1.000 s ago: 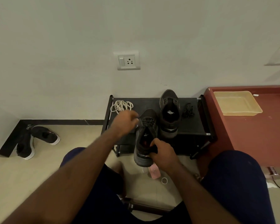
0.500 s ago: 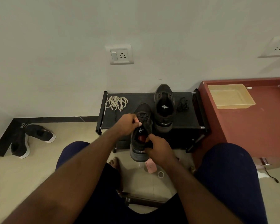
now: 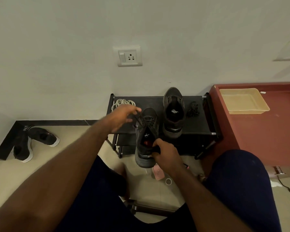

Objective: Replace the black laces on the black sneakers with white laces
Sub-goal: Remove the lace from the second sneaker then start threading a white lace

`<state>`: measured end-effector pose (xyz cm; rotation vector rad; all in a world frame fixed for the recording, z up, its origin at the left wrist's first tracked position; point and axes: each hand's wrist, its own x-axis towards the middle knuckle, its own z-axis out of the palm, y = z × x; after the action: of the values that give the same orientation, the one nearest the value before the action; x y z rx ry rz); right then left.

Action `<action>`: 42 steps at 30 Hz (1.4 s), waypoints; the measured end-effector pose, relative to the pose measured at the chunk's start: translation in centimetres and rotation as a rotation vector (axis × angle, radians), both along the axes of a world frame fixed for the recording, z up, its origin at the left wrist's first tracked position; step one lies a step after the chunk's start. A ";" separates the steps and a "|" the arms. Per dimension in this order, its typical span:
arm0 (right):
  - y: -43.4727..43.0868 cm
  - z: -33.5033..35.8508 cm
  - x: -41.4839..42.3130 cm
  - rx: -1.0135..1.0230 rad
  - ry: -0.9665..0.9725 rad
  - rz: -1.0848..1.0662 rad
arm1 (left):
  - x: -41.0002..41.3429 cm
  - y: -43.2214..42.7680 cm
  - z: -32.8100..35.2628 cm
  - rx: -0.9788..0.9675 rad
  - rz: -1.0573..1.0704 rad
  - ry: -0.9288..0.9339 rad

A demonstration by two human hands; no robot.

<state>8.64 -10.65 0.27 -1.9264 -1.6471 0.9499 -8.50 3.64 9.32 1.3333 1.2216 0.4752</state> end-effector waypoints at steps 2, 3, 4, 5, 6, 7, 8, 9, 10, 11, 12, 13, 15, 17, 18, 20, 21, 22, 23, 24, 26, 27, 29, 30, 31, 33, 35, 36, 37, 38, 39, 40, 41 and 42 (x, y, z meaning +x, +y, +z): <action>0.0 -0.1 -0.1 0.000 -0.001 0.004 | -1.1 1.0 1.7 -0.048 0.181 -0.225; -0.1 -0.1 -0.2 -0.006 -0.008 0.007 | -1.6 1.5 2.7 -0.039 0.240 -0.301; -0.1 -0.1 -0.2 -0.013 -0.016 0.009 | -2.2 2.0 3.7 -0.016 0.307 -0.351; -0.1 -0.1 -0.3 -0.018 -0.020 0.008 | -2.7 2.6 4.5 0.022 0.386 -0.354; -0.2 -0.1 -0.3 -0.023 -0.020 0.004 | -3.3 3.4 5.1 0.082 0.457 -0.289; -0.2 -0.1 -0.3 -0.023 -0.015 0.001 | -4.1 4.2 5.3 0.170 0.504 -0.146; -0.2 0.0 -0.3 -0.024 -0.008 -0.002 | -4.8 5.0 5.3 0.277 0.519 0.066; -0.2 0.0 -0.3 -0.021 0.002 -0.003 | -5.4 5.5 4.9 0.380 0.506 0.316; -0.1 0.1 -0.4 -0.016 0.014 -0.002 | -5.8 5.5 4.7 0.443 0.469 0.527; -0.1 0.1 -0.4 -0.010 0.022 0.001 | -5.8 5.0 4.3 0.452 0.421 0.656; -0.1 0.1 -0.4 -0.005 0.025 0.005 | -5.3 3.8 3.9 0.449 0.376 0.715; 0.0 0.0 -0.4 0.000 0.028 0.007 | -4.5 2.1 3.3 0.447 0.319 0.727; 0.0 0.0 -0.4 0.000 0.026 0.008 | -2.6 -1.6 0.8 0.381 0.200 0.654; 0.1 0.1 -0.3 -0.009 0.013 0.017 | -0.5 -4.9 -2.3 0.252 0.088 0.561; 0.2 0.2 -0.3 -0.013 0.001 0.023 | 0.4 -6.0 -3.8 0.215 0.056 0.557; 0.2 0.4 -0.2 -0.019 -0.029 0.044 | 1.8 -7.0 -6.4 0.232 0.023 0.610; 0.2 0.5 -0.3 -0.021 -0.042 0.053 | 2.2 -7.1 -7.1 0.269 0.024 0.637; 0.1 0.7 -0.3 -0.031 -0.053 0.064 | 2.4 -7.2 -7.5 0.307 0.032 0.650; 0.1 0.9 -0.4 -0.051 -0.058 0.076 | 2.5 -7.1 -7.8 0.341 0.037 0.652; 0.1 1.2 -0.5 -0.073 -0.063 0.090 | 2.4 -7.0 -8.1 0.370 0.038 0.650; 0.6 1.8 -0.5 -0.117 -0.071 0.085 | 2.0 -6.8 -8.7 0.404 0.029 0.671; 0.9 2.1 -0.3 -0.128 -0.062 0.053 | 1.9 -6.8 -8.9 0.418 0.026 0.680; 2.0 2.3 0.1 -0.098 -0.042 -0.054 | 1.7 -6.8 -9.2 0.442 0.027 0.673; 2.8 2.2 0.2 -0.066 -0.039 -0.114 | 1.7 -6.8 -9.3 0.457 0.020 0.673; 3.6 2.1 0.3 -0.034 -0.035 -0.160 | 1.8 -6.8 -9.4 0.475 0.010 0.676; 5.4 1.9 0.1 -0.014 -0.019 -0.176 | 2.0 -7.1 -9.7 0.505 0.000 0.669; 7.3 1.9 -0.3 -0.044 -0.046 -0.042 | 2.0 -7.7 -10.0 0.509 -0.002 0.658; 7.9 1.9 -0.4 -0.052 -0.059 0.027 | 2.1 -8.0 -10.1 0.503 0.000 0.654; 8.1 1.9 -0.5 -0.064 -0.025 0.053 | 2.1 -8.3 -10.1 0.493 0.002 0.657; 8.0 2.2 -0.3 -0.095 0.086 0.027 | 2.1 -8.5 -10.1 0.477 0.008 0.663; 7.7 2.5 0.0 -0.150 0.268 -0.055 | 2.0 -8.6 -10.1 0.463 0.020 0.667; 7.2 3.2 0.3 -0.218 0.511 -0.169 | 1.9 -8.6 -10.2 0.454 0.031 0.672; 6.7 4.1 0.8 -0.265 0.776 -0.292 | 1.9 -8.6 -10.2 0.451 0.037 0.673; 6.3 5.1 1.5 -0.261 1.014 -0.413 | 1.8 -8.6 -10.2 0.446 0.040 0.671</action>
<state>10.11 -4.35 5.35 -1.3996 -0.5455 1.6205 -6.68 -4.97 -0.92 1.9450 1.7571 0.3455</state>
